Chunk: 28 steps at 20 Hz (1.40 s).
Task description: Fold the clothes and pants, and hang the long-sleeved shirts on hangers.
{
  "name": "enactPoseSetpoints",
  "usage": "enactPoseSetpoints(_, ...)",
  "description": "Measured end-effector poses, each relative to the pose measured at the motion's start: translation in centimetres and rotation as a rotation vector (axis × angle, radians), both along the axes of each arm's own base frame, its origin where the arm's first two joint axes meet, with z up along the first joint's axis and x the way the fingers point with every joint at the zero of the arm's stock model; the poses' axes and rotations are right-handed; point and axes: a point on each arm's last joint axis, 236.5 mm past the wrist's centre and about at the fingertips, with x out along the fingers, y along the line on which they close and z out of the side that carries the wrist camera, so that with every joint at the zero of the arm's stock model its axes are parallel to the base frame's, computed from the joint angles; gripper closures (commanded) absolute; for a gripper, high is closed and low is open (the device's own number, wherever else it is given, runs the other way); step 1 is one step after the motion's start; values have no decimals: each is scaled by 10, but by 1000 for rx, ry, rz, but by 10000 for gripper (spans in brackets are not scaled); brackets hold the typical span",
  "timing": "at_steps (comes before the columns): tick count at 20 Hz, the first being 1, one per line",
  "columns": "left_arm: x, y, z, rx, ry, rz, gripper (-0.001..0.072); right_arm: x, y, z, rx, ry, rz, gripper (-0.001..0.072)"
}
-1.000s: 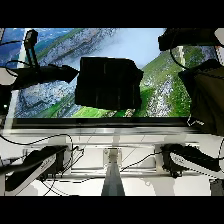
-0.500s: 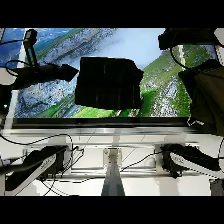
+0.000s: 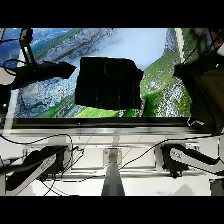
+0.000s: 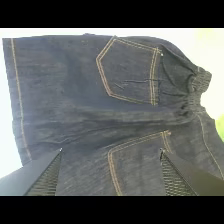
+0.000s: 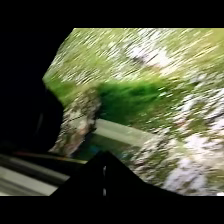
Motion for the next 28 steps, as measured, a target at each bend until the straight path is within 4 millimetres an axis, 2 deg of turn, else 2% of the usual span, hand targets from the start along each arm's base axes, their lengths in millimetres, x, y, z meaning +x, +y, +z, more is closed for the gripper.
enactPoseSetpoints(2, 2, 9, -1, 0, 6, 21, 8, -34, 25, -37, 130, 131, -3, 109)
enactPoseSetpoints(3, 3, 15, -2, 1, 11, 34, 8, -51, 39, -54, 178, 190, -1, 19)
enactPoseSetpoints(6, -4, 40, -14, 29, 70, 59, 8, -90, 75, -94, 243, 299, 1, 22)
enactPoseSetpoints(8, -17, 63, -31, 74, 156, 85, 9, -102, 94, -110, 246, 319, -3, 23)
enactPoseSetpoints(12, -45, 115, -68, 183, 337, 159, 9, -102, 118, -126, 247, 327, -86, 24)
enactPoseSetpoints(14, -53, 129, -86, 204, 413, 183, 11, -97, 122, -132, 247, 344, -166, 25)
enactPoseSetpoints(16, -59, 135, -103, 204, 486, 186, 12, -90, 125, -136, 258, 360, -237, 25)
enactPoseSetpoints(17, -62, 135, -111, 198, 525, 182, 12, -86, 128, -136, 272, 363, -270, 29)
enactPoseSetpoints(18, -65, 135, -120, 190, 562, 179, 12, -78, 131, -136, 293, 359, -305, 62)
enactPoseSetpoints(22, -76, 133, -144, 167, 683, 152, 12, -55, 138, -136, 336, 347, -385, 365)
enactPoseSetpoints(24, -80, 132, -150, 157, 716, 141, 12, -51, 139, -136, 343, 348, -396, 392)
enactPoseSetpoints(25, -81, 131, -152, 152, 728, 139, 12, -49, 140, -136, 345, 347, -397, 505)
enactPoseSetpoints(26, -82, 130, -153, 150, 737, 136, 13, -48, 140, -136, 345, 342, -395, 684)
enactPoseSetpoints(27, -84, 130, -155, 147, 749, 130, 46, -47, 141, -136, 346, 335, -387, 685)
enactPoseSetpoints(28, -86, 129, -155, 144, 759, 125, 114, -45, 140, -137, 346, 327, -380, 685)
